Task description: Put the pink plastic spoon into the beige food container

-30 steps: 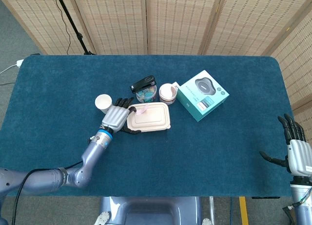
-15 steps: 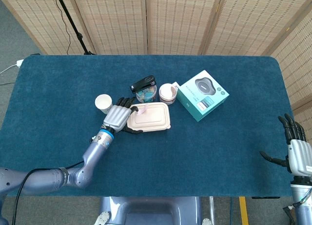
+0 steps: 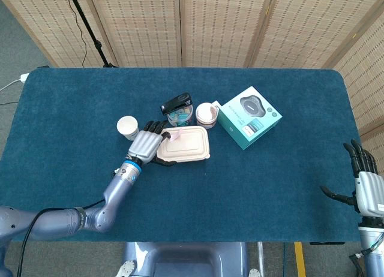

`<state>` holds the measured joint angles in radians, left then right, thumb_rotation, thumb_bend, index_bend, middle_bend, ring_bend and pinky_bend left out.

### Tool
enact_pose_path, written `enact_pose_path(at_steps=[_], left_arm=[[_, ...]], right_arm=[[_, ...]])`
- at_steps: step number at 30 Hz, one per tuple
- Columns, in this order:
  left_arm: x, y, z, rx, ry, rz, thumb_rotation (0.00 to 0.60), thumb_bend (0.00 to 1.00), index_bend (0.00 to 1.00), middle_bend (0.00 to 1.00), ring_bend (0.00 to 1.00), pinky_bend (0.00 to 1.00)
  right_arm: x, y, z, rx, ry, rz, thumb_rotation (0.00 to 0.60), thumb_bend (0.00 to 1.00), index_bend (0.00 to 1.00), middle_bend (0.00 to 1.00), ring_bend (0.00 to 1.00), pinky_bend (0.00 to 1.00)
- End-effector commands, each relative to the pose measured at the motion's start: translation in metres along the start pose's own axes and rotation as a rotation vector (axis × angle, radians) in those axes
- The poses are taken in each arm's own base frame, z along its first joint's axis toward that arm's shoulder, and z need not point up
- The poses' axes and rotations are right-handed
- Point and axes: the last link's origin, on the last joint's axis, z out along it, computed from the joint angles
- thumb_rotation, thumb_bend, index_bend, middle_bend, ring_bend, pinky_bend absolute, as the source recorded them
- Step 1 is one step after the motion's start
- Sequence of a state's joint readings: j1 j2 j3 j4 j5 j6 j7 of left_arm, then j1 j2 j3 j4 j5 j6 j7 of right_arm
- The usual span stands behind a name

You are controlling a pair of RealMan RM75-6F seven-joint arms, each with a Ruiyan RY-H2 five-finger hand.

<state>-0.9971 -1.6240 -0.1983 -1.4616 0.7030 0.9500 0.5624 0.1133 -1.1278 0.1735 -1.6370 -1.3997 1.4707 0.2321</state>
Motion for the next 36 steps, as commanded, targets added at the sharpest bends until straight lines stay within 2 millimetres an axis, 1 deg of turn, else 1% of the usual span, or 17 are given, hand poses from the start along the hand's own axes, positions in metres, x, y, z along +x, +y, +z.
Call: enact_pose_path(at_steps=[1, 7, 25, 36], left_arm=[[-0.0019, -0.0022, -0.0006, 0.006, -0.006, -0.001, 0.235, 0.0, 0.29, 0.0, 0.0, 0.0], [-0.0049, -0.0046, -0.0001, 0.007, -0.018, -0.008, 0.232, 0.0, 0.29, 0.0, 0.0, 0.0], [-0.0052, -0.0086, -0.0052, 0.002, -0.017, -0.015, 0.229, 0.0, 0.29, 0.0, 0.0, 0.0], [-0.0013, -0.0078, -0.0092, -0.013, -0.006, -0.018, 0.227, 0.0, 0.29, 0.0, 0.0, 0.0]], right_arm=[[0.0002, -0.0003, -0.0002, 0.001, -0.001, 0.002, 0.6, 0.0, 0.02, 0.0, 0.0, 0.0], [0.0009, -0.0006, -0.0006, 0.001, 0.001, 0.004, 0.6, 0.0, 0.02, 0.0, 0.0, 0.0], [0.0015, -0.0009, -0.0004, -0.002, -0.002, 0.013, 0.6, 0.0, 0.02, 0.0, 0.0, 0.0], [0.0009, -0.0012, -0.0008, -0.002, -0.004, 0.013, 0.6, 0.0, 0.02, 0.0, 0.0, 0.0]])
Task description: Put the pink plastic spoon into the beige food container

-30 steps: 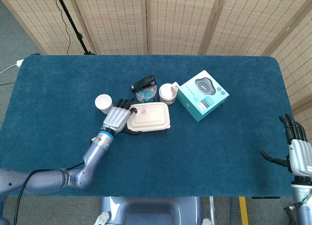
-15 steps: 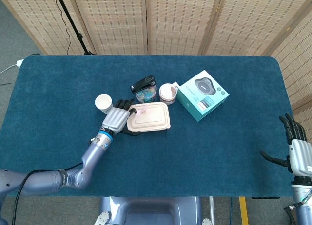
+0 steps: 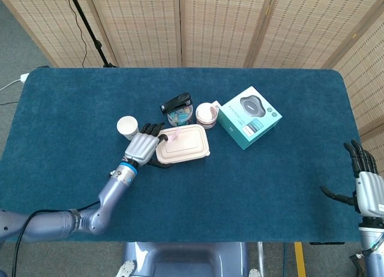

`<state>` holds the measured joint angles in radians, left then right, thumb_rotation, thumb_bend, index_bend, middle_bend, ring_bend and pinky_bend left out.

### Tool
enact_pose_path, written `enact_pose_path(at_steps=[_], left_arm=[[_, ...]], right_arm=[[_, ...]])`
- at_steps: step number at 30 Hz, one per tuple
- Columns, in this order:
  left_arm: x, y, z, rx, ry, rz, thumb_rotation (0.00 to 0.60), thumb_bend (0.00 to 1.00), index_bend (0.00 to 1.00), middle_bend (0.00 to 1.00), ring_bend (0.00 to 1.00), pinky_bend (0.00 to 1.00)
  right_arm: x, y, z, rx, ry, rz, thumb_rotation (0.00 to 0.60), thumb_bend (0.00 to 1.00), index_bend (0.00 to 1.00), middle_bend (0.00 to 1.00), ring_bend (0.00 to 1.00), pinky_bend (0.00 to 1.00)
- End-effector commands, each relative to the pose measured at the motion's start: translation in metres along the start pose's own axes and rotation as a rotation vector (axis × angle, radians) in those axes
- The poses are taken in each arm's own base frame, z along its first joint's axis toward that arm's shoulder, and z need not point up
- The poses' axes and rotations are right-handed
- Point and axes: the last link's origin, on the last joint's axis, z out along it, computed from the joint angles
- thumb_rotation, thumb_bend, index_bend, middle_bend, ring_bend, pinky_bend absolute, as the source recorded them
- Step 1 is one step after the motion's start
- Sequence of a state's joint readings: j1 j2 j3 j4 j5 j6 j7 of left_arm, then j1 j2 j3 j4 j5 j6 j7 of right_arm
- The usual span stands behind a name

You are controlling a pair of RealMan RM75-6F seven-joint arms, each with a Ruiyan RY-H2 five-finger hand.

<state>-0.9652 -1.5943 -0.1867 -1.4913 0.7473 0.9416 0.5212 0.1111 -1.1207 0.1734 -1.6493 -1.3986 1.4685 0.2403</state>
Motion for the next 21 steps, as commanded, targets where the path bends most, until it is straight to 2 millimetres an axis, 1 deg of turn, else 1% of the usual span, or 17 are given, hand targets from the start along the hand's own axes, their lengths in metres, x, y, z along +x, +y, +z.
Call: enact_pose_path(at_steps=[1, 12, 21], left_arm=[[0.0, -0.0006, -0.0003, 0.001, 0.0, 0.001, 0.227, 0.0, 0.29, 0.0, 0.0, 0.0], [-0.0046, -0.0023, -0.0001, 0.001, -0.018, -0.004, 0.227, 0.0, 0.29, 0.0, 0.0, 0.0], [0.0008, -0.0008, -0.0028, -0.01, -0.002, -0.006, 0.222, 0.0, 0.29, 0.0, 0.0, 0.0]], right_arm=[[-0.0001, -0.0001, 0.0, 0.0, -0.001, 0.0, 0.6, 0.0, 0.02, 0.0, 0.0, 0.0], [-0.0001, 0.0001, 0.0001, -0.003, -0.001, 0.002, 0.6, 0.0, 0.02, 0.0, 0.0, 0.0], [0.0003, -0.0004, -0.0002, -0.002, -0.001, 0.005, 0.6, 0.0, 0.02, 0.0, 0.0, 0.0]])
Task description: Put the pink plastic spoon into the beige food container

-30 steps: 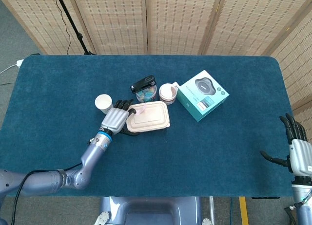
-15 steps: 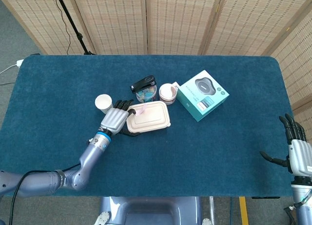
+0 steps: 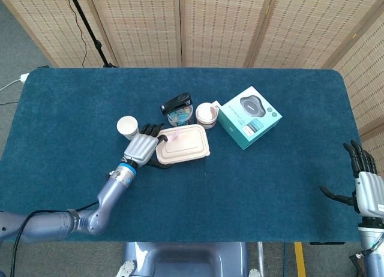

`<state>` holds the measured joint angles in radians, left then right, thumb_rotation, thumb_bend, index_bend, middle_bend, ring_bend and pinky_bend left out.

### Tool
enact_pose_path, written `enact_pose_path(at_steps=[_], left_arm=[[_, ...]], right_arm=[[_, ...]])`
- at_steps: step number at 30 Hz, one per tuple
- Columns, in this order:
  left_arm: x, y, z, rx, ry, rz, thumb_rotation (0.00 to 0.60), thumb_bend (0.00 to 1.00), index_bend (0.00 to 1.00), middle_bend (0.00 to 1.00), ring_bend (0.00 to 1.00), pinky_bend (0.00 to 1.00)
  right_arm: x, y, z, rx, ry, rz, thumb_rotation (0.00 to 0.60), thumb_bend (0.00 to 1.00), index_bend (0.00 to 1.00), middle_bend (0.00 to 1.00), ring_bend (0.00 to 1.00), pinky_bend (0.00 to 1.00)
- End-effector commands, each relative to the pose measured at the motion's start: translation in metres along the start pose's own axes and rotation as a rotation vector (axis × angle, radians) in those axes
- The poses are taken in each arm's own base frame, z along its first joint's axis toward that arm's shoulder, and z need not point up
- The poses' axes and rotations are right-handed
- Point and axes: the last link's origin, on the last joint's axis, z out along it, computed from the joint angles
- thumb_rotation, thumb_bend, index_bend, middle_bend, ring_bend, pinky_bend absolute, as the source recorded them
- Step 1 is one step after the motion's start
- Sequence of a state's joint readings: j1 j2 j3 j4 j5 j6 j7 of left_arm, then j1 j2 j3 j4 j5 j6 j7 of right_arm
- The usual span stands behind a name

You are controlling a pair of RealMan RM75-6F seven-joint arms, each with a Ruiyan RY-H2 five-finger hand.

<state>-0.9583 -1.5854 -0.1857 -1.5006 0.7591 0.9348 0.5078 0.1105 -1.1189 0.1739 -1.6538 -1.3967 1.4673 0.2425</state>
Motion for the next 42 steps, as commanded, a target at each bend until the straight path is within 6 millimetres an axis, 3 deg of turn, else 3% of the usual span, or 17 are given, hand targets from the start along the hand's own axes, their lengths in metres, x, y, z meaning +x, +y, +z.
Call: enact_pose_path(at_steps=[1, 20, 42], left_arm=[[0.001, 0.0, -0.001, -0.003, 0.001, 0.003, 0.223, 0.0, 0.29, 0.0, 0.0, 0.0], [-0.004, 0.007, 0.001, -0.007, -0.013, 0.007, 0.223, 0.0, 0.29, 0.0, 0.0, 0.0], [-0.001, -0.011, 0.005, 0.033, -0.002, 0.004, 0.221, 0.0, 0.29, 0.0, 0.0, 0.0]], right_arm=[[0.0, 0.0, 0.0, 0.0, 0.0, 0.001, 0.6, 0.0, 0.02, 0.0, 0.0, 0.0], [0.003, 0.0, -0.001, 0.0, 0.003, 0.014, 0.6, 0.0, 0.02, 0.0, 0.0, 0.0], [0.004, 0.0, -0.001, -0.001, 0.003, 0.018, 0.6, 0.0, 0.02, 0.0, 0.0, 0.0]])
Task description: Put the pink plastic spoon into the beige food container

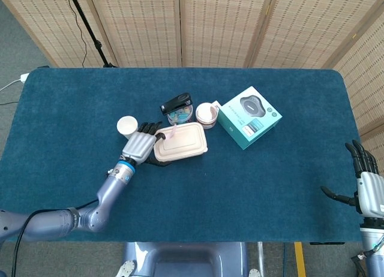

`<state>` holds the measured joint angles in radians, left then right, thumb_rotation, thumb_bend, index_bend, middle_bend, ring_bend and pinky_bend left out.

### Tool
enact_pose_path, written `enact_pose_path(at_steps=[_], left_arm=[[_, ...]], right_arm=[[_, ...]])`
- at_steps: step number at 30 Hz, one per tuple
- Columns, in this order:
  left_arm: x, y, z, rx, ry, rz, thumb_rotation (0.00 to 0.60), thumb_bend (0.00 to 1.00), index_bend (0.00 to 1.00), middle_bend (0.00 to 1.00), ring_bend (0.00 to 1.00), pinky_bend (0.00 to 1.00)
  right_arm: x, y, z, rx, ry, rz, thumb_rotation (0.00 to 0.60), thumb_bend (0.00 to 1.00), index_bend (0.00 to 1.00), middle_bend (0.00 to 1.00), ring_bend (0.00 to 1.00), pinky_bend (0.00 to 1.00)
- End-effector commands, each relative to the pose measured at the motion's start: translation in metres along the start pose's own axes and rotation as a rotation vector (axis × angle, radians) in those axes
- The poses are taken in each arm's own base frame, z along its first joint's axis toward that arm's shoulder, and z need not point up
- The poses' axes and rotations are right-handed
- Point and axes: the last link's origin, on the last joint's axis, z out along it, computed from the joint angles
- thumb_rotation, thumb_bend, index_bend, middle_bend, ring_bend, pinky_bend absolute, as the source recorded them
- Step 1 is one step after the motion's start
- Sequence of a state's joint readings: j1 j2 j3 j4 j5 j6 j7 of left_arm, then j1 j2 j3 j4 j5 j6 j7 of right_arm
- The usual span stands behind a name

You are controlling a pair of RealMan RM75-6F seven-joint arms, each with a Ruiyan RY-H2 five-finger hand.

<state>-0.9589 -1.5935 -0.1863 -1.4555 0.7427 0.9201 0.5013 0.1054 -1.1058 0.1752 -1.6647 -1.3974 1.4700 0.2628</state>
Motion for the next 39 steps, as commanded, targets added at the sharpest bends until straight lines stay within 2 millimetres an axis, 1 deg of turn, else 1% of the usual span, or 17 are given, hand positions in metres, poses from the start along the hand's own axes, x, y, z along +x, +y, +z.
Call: enact_pose_path(at_steps=[1, 14, 22, 32, 39], left_arm=[[0.0, -0.001, 0.0, 0.002, 0.0, 0.0, 0.221, 0.0, 0.29, 0.0, 0.0, 0.0], [0.001, -0.001, 0.001, 0.002, 0.003, -0.013, 0.222, 0.0, 0.29, 0.0, 0.0, 0.0], [0.011, 0.003, 0.001, -0.009, 0.027, -0.027, 0.22, 0.0, 0.29, 0.0, 0.0, 0.0], [0.002, 0.012, 0.002, -0.03, -0.006, -0.026, 0.22, 0.0, 0.29, 0.0, 0.0, 0.0], [0.005, 0.009, 0.004, -0.011, 0.015, -0.018, 0.22, 0.0, 0.29, 0.0, 0.0, 0.0]], right_arm=[[0.0, 0.0, 0.0, 0.0, 0.001, 0.001, 0.6, 0.0, 0.02, 0.0, 0.0, 0.0], [0.001, 0.0, 0.0, 0.0, 0.001, 0.004, 0.6, 0.0, 0.02, 0.0, 0.0, 0.0], [0.001, 0.0, 0.0, -0.002, 0.0, 0.006, 0.6, 0.0, 0.02, 0.0, 0.0, 0.0], [0.002, 0.001, 0.0, -0.004, 0.002, 0.01, 0.6, 0.0, 0.02, 0.0, 0.0, 0.0], [0.004, 0.002, 0.001, -0.007, 0.006, 0.015, 0.6, 0.0, 0.02, 0.0, 0.0, 0.0]])
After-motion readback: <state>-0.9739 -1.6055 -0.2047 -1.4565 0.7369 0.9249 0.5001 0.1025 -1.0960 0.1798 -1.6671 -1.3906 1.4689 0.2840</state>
